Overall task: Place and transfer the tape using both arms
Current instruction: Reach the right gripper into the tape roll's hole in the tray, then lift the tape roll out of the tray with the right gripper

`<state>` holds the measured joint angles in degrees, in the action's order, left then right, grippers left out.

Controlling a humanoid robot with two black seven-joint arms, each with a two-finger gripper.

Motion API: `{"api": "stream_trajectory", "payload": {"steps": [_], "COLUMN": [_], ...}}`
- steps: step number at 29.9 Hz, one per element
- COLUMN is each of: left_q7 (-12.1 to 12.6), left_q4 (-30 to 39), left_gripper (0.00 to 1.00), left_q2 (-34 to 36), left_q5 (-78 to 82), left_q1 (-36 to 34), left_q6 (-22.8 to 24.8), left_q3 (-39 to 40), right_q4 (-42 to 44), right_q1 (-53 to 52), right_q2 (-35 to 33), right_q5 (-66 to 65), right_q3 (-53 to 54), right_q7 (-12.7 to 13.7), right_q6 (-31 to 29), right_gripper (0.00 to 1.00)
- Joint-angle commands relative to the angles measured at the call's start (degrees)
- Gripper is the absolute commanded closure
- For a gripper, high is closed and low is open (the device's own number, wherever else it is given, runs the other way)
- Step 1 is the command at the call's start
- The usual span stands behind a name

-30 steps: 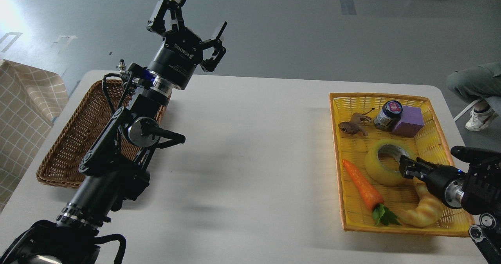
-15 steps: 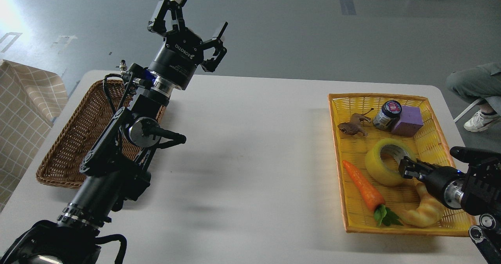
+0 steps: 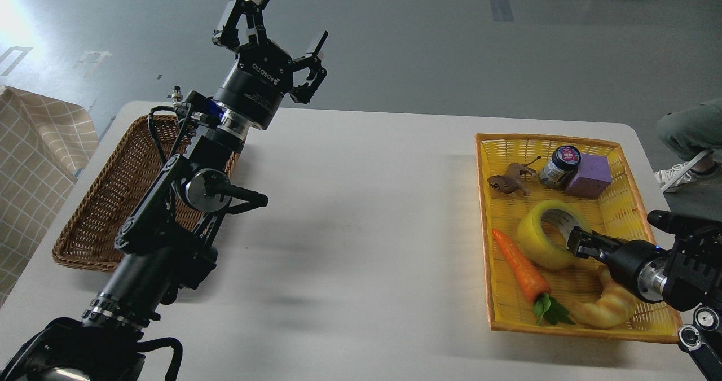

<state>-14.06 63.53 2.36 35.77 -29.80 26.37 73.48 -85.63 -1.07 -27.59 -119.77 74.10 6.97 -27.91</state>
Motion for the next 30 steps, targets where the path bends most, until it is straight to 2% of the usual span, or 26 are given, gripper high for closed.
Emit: {"api": "stream_trajectory", "payload": {"steps": [1,17,25,30], "left_q7": [0.00,0.00,0.00,0.09], "left_q4": [-0.07,-0.25,-0.25,-0.25], "left_gripper": [0.02,0.02,0.02,0.02], "left_q2": [0.01,-0.96,-0.96,-0.96], "left_q5": [-0.08,-0.08,-0.08,0.09], "left_q1": [0.10,0.10,0.10,0.10], "left_q6": [0.00,0.00,0.00,-0.09], "left_q3": [0.00,0.00,0.00,0.00], "right_q4": [-0.67,-6.47,-7.97,-8.23], "right_q1": [0.02,-0.42,-2.79,-7.71], "right_q2": [-0.62,-7.74,-8.00,-7.48], "right_q5": [1.81,8.23,9.11,9.20], "right_q3": [0.34,2.01,5.35,5.35], "right_q7": [0.06,0.06,0.24,0.24], "right_q6": [-0.09,-0.09,-0.09,-0.09], "right_gripper": [1.00,1.00,1.00,1.00]}}
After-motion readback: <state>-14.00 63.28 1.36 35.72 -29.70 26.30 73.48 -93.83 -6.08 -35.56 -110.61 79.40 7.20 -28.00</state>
